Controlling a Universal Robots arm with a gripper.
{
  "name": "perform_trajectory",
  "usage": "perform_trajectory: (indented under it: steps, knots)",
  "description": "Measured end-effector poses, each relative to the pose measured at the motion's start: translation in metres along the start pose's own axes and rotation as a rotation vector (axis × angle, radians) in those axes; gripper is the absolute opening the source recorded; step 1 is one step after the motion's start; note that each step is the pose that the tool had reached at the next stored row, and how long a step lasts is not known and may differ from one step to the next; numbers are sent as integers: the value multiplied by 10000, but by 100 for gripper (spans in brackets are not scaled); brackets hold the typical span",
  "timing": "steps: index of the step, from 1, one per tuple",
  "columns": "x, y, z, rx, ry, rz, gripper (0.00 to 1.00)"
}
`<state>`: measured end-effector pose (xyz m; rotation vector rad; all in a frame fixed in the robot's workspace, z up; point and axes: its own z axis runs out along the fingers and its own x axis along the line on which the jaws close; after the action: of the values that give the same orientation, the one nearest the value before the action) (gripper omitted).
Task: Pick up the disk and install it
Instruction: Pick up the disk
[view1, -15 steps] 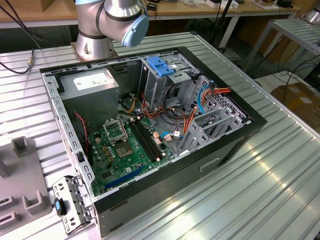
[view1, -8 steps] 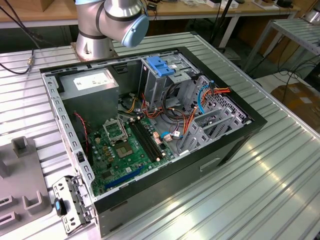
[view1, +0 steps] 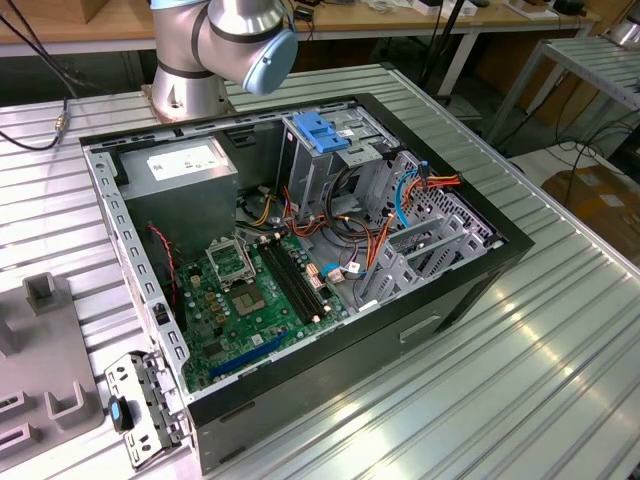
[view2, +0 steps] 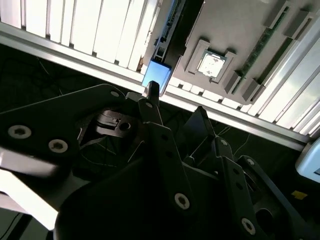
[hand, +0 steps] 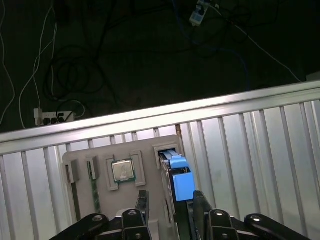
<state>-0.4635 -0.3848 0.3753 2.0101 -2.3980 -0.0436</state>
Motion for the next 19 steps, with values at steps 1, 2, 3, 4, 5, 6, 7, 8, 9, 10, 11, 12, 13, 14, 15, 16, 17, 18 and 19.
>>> perform_trajectory:
  steps: [1,2,3,4,5,6,7,8,9,10,11,12,13,14,15,16,17,18,19]
  knots:
    - [-17,3,4,29,46,1,48]
    - [-40,7,13,65,94,2,48]
    - [-53,9,39,88,103,-98,48]
    - [-56,8,52,93,105,-209,48]
    - [-59,9,62,96,108,-323,48]
    - [-59,8,75,108,109,-440,48]
    - [-60,8,84,129,109,-513,48]
    - [-60,8,91,146,109,-575,48]
    - [-60,8,99,154,110,-675,48]
    - [-60,7,107,159,113,-830,48]
    - [-60,7,116,163,115,-998,48]
    - [-60,7,127,169,118,-1185,48]
    - [-60,7,139,178,121,-1318,48]
    - [-60,7,157,196,121,-1375,48]
    - [-60,6,171,204,120,-1378,48]
    - [-60,5,186,210,120,-1379,48]
    - [-61,6,197,222,120,-1379,48]
    - [-63,6,211,231,119,-1379,48]
    - [-63,5,226,238,118,-1380,48]
